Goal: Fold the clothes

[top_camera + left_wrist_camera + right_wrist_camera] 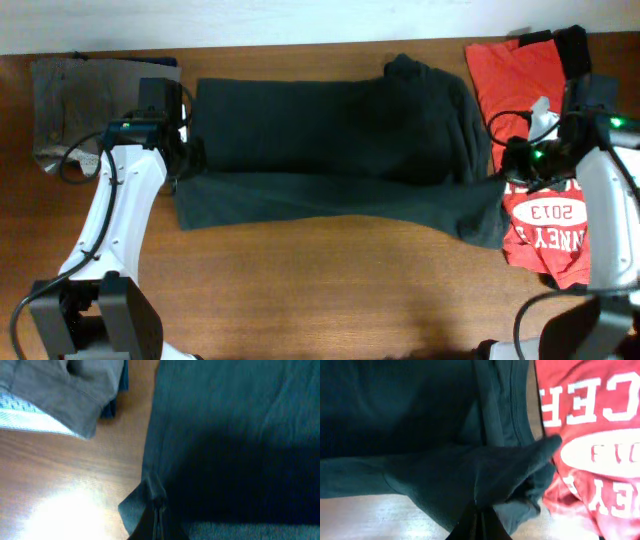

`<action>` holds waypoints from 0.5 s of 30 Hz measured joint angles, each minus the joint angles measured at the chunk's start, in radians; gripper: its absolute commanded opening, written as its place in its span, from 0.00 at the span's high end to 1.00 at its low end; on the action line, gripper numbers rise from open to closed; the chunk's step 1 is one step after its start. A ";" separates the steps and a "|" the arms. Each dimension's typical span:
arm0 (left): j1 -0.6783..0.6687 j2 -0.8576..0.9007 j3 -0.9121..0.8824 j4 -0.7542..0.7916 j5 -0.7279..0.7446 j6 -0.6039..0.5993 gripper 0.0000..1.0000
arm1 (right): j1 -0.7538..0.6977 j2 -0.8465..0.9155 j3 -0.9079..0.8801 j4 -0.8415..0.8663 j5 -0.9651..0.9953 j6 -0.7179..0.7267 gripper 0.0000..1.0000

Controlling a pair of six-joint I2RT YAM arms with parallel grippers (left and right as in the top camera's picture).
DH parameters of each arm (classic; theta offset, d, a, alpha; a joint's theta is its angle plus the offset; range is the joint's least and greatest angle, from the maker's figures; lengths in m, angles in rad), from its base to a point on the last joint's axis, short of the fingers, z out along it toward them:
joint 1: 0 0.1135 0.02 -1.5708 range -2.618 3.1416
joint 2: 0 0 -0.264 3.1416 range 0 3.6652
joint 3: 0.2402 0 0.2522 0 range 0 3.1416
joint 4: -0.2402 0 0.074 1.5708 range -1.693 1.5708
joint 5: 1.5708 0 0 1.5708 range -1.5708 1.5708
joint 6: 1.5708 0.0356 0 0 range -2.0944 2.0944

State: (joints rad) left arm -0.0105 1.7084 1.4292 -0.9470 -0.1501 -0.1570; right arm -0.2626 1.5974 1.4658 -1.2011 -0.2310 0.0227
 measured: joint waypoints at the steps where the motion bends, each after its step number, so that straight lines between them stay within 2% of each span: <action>1: 0.000 0.001 0.000 0.010 -0.003 -0.002 0.99 | 0.001 0.013 0.000 0.010 -0.001 0.000 0.96; 8: 0.000 0.053 0.000 0.046 -0.026 -0.002 0.99 | 0.003 0.104 0.000 0.101 -0.027 -0.006 0.96; 15: 0.000 0.142 -0.002 0.044 -0.035 -0.002 0.99 | 0.027 0.122 0.000 0.138 -0.061 -0.026 0.96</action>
State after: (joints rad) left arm -0.0105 1.8507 1.4273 -0.9031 -0.1848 -0.1589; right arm -0.2352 1.7191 1.4658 -1.0630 -0.2924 -0.0029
